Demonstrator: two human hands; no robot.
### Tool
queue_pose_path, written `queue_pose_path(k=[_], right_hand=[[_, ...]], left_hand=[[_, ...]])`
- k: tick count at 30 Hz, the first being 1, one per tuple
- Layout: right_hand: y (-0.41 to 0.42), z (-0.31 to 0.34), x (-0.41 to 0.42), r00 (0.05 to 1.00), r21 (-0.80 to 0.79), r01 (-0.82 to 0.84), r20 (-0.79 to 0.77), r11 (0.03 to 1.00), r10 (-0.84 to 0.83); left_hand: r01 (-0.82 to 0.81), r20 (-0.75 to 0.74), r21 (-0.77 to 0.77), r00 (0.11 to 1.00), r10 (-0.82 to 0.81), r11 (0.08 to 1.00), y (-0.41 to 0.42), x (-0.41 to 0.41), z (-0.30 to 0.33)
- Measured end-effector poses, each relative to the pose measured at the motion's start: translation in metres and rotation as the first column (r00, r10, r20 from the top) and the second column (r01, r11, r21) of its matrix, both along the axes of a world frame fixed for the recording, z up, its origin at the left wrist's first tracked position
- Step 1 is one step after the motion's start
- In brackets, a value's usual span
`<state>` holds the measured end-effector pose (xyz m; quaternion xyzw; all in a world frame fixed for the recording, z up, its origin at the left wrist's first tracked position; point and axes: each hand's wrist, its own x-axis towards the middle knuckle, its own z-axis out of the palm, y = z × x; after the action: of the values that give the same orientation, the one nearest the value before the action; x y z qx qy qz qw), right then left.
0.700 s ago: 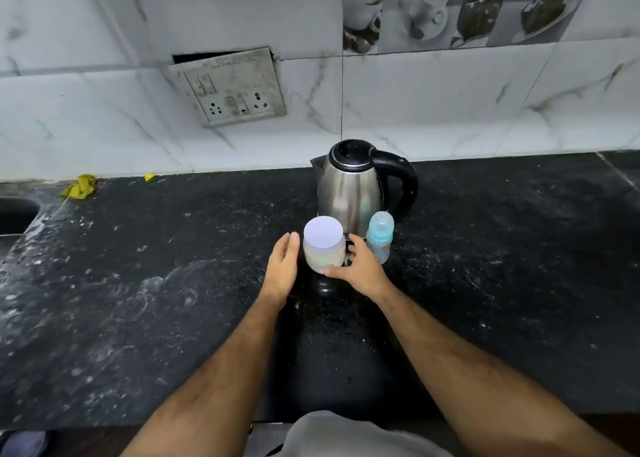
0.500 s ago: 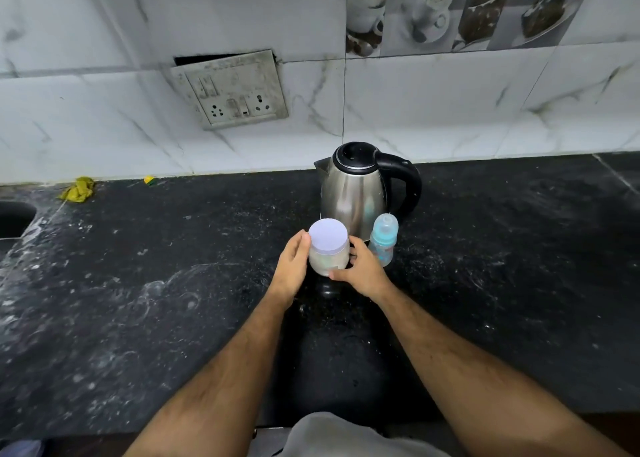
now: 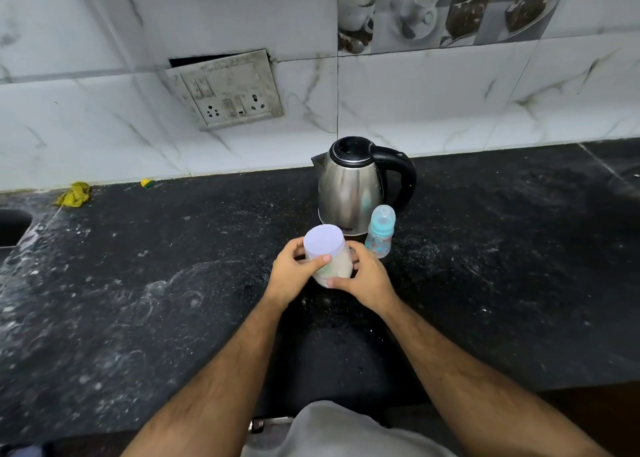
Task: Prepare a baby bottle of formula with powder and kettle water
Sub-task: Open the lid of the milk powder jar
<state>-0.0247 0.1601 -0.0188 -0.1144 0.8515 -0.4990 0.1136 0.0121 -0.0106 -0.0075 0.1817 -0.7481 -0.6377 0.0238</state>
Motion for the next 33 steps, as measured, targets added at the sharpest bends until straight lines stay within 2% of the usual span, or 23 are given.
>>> queue_pose_path(k=[4, 12, 17, 19, 22, 27, 33], right_hand=[[0.004, 0.005, 0.01, 0.999, 0.015, 0.01, 0.031, 1.0, -0.011], [0.013, 0.019, 0.021, 0.987, -0.102, -0.081, 0.13, 0.991, 0.094], [0.015, 0.038, 0.037, 0.954, -0.259, -0.164, 0.203, 0.952, 0.22], [0.017, 0.042, 0.04, 0.945, -0.307, -0.164, 0.222, 0.937, 0.239], [0.019, 0.041, 0.041, 0.942, -0.338, -0.161, 0.226, 0.927, 0.246], [0.02, 0.044, 0.046, 0.956, -0.367, -0.151, 0.182, 0.918, 0.23], [0.016, 0.036, 0.05, 0.977, -0.282, -0.003, 0.205, 0.96, 0.063]], left_hand=[[0.048, 0.014, 0.027, 0.999, -0.048, 0.998, 0.0, 0.005, 0.009], [0.121, 0.022, -0.055, 0.993, -0.12, 0.991, 0.004, 0.009, 0.018], [0.196, -0.025, 0.073, 0.981, -0.195, 0.978, 0.005, 0.004, 0.041], [0.252, -0.034, 0.107, 0.968, -0.25, 0.962, 0.007, 0.002, 0.049], [0.249, -0.052, 0.15, 0.968, -0.244, 0.957, 0.013, -0.001, 0.055], [0.202, -0.073, 0.151, 0.978, -0.193, 0.968, 0.025, -0.004, 0.06], [0.172, -0.076, 0.147, 0.984, -0.163, 0.974, 0.034, -0.002, 0.063]])
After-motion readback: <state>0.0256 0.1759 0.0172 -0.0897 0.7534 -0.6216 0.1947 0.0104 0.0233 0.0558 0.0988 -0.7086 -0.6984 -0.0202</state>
